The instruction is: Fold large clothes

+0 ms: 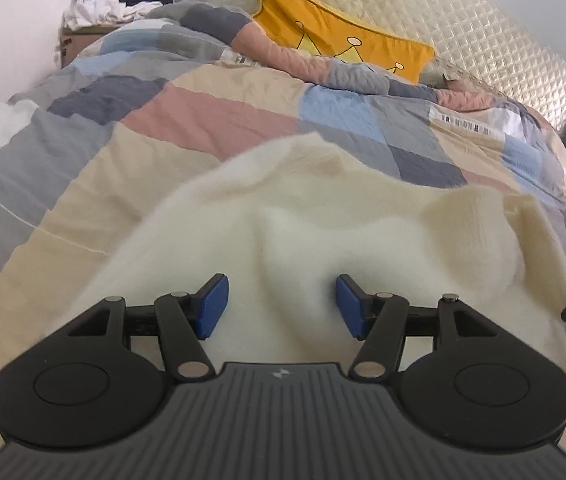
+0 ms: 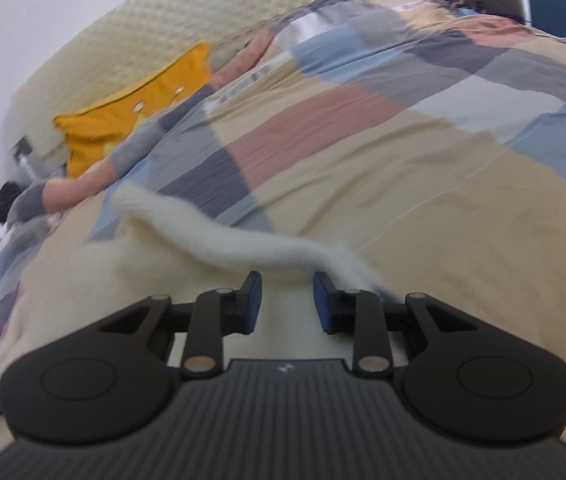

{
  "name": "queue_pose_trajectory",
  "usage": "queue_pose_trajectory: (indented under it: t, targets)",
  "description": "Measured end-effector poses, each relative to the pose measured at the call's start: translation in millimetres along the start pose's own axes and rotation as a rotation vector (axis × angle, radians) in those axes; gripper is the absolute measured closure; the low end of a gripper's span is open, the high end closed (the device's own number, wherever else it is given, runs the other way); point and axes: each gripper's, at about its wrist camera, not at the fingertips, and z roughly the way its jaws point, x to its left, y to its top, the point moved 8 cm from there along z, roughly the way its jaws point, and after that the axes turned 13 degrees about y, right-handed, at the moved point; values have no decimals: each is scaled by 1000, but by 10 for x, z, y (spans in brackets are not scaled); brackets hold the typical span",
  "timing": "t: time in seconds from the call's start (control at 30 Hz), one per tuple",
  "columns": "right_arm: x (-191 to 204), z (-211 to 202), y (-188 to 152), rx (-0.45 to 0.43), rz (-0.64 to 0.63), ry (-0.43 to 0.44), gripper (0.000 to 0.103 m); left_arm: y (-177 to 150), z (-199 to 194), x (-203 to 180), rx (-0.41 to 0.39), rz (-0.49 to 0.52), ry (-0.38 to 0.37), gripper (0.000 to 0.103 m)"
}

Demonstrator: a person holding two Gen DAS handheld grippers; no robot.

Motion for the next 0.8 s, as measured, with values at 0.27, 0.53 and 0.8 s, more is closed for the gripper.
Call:
queue_pose_trajectory:
  t: [0.27, 0.53, 0.8]
  targets:
    - [-447, -192, 193, -87, 103, -169, 75, -19, 10, 6, -2, 9, 10, 38]
    - [-297, -243, 157, -55, 120, -35, 75, -43, -23, 14, -5, 1, 15, 38]
    - [482, -508, -9, -48, -151, 118, 75, -50, -164, 20, -46, 38, 43, 38]
